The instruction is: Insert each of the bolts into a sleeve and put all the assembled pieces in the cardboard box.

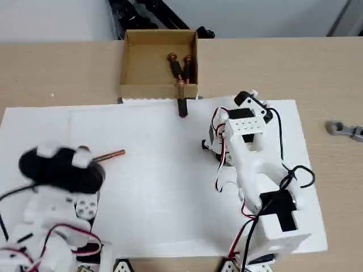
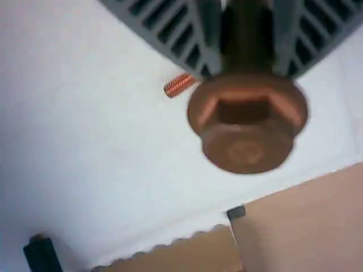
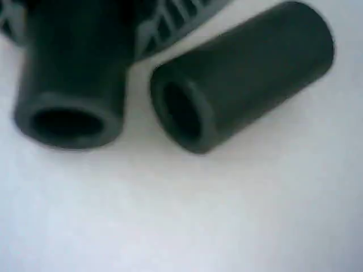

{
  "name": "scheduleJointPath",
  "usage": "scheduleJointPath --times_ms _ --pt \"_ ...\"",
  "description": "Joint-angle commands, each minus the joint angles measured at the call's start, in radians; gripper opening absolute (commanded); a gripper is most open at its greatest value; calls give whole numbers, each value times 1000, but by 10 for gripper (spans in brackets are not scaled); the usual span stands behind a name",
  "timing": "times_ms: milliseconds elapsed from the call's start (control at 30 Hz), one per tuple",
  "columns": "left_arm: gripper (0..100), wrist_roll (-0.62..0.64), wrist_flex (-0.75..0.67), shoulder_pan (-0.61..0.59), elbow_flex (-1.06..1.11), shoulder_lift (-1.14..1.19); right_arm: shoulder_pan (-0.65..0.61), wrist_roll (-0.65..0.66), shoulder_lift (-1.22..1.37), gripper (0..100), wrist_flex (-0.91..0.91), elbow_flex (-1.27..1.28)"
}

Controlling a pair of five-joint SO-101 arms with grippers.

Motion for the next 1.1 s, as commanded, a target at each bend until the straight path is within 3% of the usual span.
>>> scheduleJointPath --times_ms 0,167,467,667,900,1067 --pt "5 11 -31 -5 22 -69 -21 8 2 12 102 -31" --pt "5 15 -57 -5 33 -86 -74 17 -85 12 223 -129" --pt "5 46 -80 -5 31 -86 -156 181 -406 12 331 -143" --pt "5 133 -101 -3 27 -41 -166 387 -696 12 360 -143" --pt "5 164 -256 5 22 141 -170 715 -1059 7 248 -124" --pt "5 203 -351 40 -28 258 -242 750 -1242 7 202 -28"
